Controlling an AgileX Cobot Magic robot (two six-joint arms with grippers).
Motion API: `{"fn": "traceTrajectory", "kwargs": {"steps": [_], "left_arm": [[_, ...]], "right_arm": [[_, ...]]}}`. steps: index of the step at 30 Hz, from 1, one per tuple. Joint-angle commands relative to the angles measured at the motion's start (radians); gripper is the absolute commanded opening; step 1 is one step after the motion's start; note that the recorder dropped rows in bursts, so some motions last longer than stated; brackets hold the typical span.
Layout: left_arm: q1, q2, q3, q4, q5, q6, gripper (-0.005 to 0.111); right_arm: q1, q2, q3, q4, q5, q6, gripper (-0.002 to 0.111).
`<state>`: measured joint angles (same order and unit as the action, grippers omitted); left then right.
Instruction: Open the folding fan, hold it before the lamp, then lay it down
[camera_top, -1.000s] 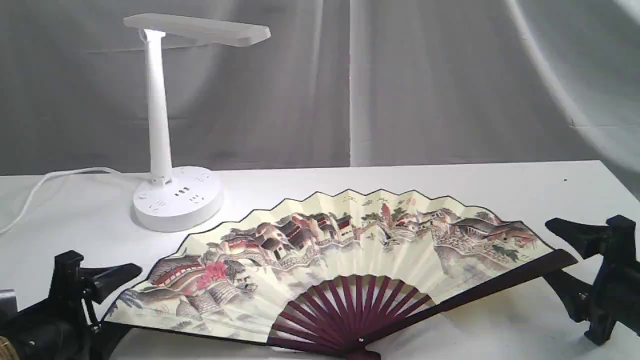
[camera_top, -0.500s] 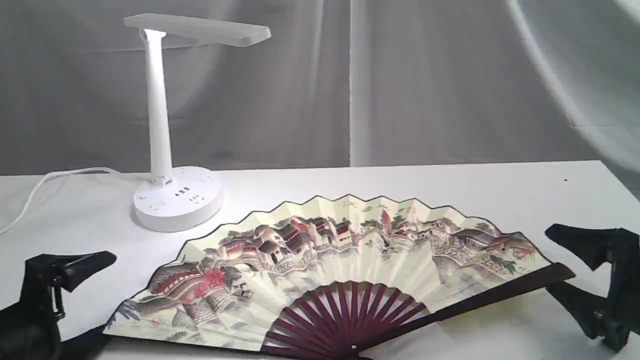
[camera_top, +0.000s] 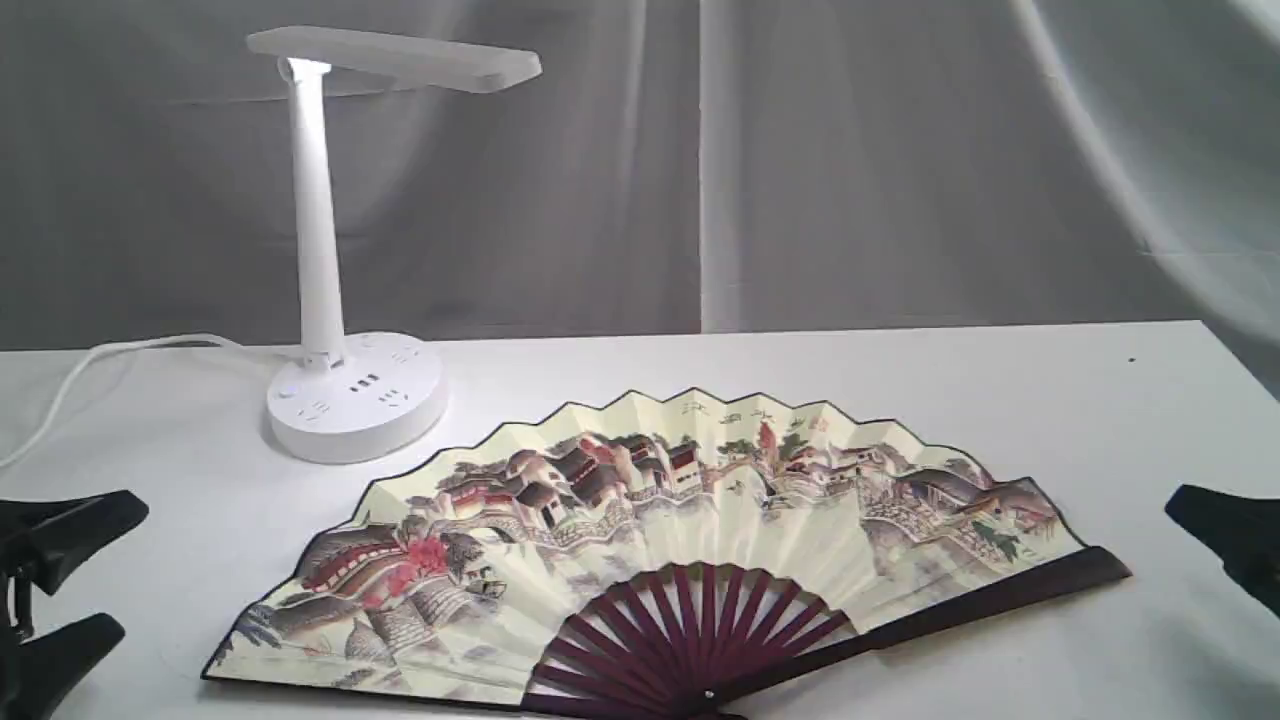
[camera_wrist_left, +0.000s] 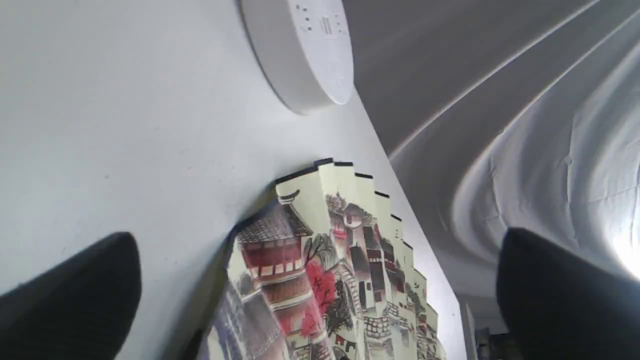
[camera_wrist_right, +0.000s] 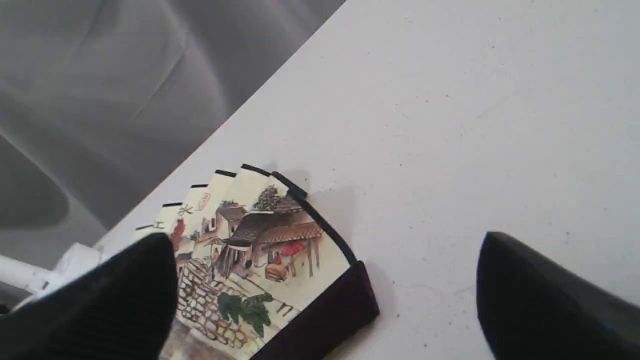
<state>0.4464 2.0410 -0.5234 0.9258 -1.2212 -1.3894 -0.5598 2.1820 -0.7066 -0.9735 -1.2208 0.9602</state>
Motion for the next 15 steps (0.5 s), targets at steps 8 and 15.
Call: {"fn": "traceTrajectory", "kwargs": {"steps": [8, 15], "left_arm": [[0.003, -0.138, -0.006, 0.043, 0.000, 0.187, 0.036], [-0.068, -0.255, -0.006, 0.104, 0.000, 0.300, 0.030]], "right_arm": [[0.151, -0.237, 0.006, 0.001, 0.033, -0.238, 0.030], [0.341, -0.310, 0.006, 0.182, 0.208, -0.483, 0.012]]}}
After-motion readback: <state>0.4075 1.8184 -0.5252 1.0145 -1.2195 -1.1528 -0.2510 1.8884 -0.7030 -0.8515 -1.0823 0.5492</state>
